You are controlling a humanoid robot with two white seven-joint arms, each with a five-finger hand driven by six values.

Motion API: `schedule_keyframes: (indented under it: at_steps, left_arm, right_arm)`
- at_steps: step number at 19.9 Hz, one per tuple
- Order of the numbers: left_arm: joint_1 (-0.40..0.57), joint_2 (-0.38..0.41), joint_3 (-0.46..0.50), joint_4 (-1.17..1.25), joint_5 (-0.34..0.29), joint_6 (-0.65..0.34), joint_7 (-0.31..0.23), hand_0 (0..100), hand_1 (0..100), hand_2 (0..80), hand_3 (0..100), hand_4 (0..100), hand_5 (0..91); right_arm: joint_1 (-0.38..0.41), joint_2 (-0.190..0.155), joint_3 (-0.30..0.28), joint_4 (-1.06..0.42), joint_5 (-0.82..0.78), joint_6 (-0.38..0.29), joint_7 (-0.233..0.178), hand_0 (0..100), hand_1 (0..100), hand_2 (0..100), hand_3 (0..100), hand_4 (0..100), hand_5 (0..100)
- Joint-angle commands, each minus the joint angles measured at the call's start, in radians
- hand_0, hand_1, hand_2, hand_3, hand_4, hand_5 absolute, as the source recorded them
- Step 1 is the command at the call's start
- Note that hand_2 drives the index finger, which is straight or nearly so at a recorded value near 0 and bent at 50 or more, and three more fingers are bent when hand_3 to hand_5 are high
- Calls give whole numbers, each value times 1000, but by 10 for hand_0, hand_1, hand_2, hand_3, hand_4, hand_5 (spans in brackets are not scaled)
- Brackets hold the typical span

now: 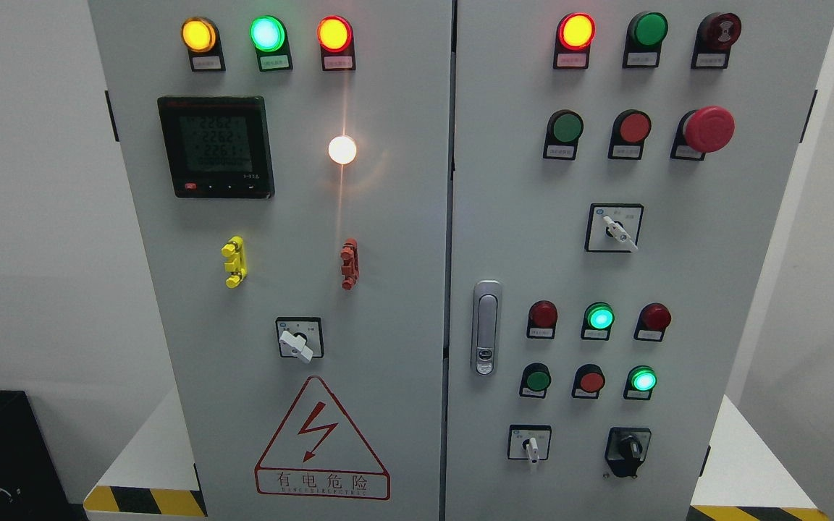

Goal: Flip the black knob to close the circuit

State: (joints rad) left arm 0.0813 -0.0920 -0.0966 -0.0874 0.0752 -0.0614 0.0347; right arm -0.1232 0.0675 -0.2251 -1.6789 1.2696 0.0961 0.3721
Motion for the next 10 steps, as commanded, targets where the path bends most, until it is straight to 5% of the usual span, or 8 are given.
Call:
schedule_keyframes:
  at_steps: [1,10]
  left_arm:
    - [0,0,0,0,0,0,1,120,556,0,0,0,0]
    - [0,0,0,0,0,0,1,120,556,0,0,0,0]
  right_arm:
    - [-81,-2,-30,-32,43,5,8,0,0,913,1000,942,960]
    - [-122,52,-28,-35,102,24,34,0,0,908,1000,945,962]
